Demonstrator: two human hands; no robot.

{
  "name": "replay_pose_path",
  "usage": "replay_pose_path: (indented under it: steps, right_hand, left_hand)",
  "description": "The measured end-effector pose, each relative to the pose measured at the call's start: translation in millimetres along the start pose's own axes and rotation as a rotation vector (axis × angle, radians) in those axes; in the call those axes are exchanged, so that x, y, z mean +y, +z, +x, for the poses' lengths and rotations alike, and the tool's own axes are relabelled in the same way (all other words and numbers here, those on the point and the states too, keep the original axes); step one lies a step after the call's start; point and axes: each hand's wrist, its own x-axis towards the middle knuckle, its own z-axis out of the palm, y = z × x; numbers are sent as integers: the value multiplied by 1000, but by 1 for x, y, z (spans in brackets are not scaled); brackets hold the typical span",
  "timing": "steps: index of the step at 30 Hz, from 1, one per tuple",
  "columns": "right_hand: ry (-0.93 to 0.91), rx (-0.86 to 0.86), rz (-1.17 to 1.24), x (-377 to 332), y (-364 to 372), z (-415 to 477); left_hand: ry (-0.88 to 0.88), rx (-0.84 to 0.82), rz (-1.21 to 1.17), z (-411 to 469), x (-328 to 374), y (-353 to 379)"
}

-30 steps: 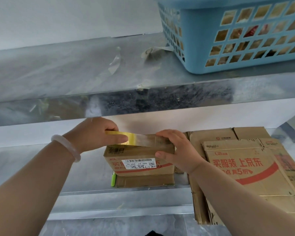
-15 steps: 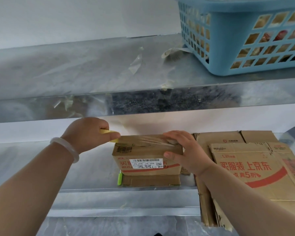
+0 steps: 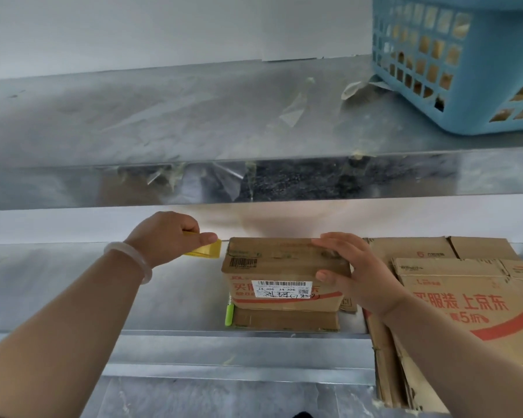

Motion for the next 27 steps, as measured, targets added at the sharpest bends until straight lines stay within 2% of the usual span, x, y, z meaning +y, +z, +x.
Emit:
replay_pose_path:
  steps: [11, 19, 27]
  right_hand:
    - [2, 8, -37, 2, 2, 1]
    - [16, -6, -96, -3, 1, -1]
    - [18, -71, -308, -16, -2, -4]
  left_hand:
    - [-41, -73, -38, 15, -19, 28]
    - [-41, -119, 40, 17, -23, 33]
    - [-42, -95, -29, 6, -20, 53]
